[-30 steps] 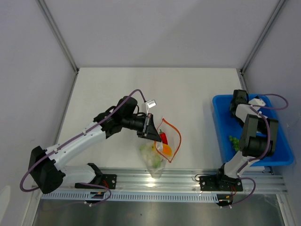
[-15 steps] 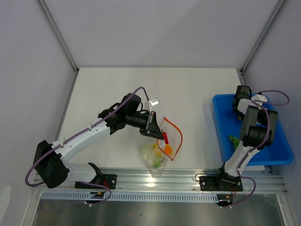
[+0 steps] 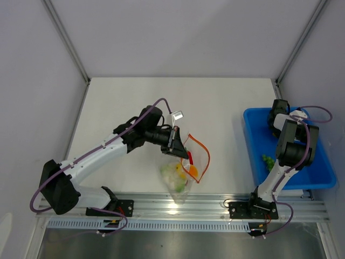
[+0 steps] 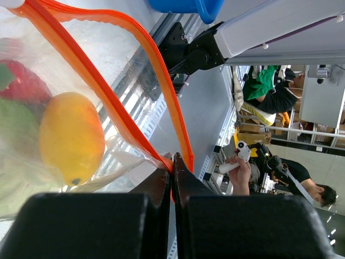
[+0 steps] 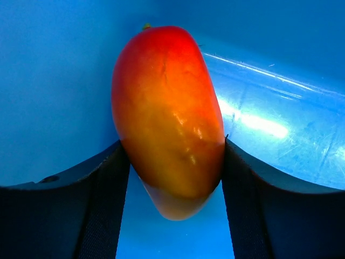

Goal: Place the food in the zip-top bag and seal the zipper
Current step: Pick up the fake fruit from the bin.

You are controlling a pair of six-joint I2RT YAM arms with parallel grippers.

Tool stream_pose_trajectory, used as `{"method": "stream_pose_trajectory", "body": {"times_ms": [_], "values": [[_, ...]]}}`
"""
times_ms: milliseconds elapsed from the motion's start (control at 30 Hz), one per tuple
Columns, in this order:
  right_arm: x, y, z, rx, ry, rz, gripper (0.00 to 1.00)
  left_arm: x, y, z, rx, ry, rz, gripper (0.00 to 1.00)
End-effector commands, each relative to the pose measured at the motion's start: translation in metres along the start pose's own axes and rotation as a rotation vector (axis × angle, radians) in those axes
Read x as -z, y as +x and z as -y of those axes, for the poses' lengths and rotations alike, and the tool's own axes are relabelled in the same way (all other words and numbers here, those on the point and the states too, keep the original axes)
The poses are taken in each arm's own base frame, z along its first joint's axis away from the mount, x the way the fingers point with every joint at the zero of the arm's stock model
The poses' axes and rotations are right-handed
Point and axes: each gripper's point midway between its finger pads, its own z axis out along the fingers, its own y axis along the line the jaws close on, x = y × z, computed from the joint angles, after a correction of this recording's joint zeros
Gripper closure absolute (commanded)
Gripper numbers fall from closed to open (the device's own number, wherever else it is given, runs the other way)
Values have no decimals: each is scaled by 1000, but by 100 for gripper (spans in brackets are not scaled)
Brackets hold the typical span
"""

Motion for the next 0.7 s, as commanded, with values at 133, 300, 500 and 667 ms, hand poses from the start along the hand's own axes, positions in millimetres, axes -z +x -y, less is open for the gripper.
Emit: {"method": "stream_pose_trajectory", "body": {"times_ms": [133, 300, 500, 667], "values": [[12, -20, 1, -44, -17, 42, 97, 9, -9, 18, -52, 46, 38, 99], [51, -30, 1, -40, -76, 61, 100, 14, -6, 18, -54, 38, 59, 99], [105, -34, -5, 0, -198, 82, 100, 16, -3, 16, -54, 35, 74, 99], [178, -37, -24, 49, -439, 50, 100, 18, -5, 15, -66, 20, 86, 99]]}}
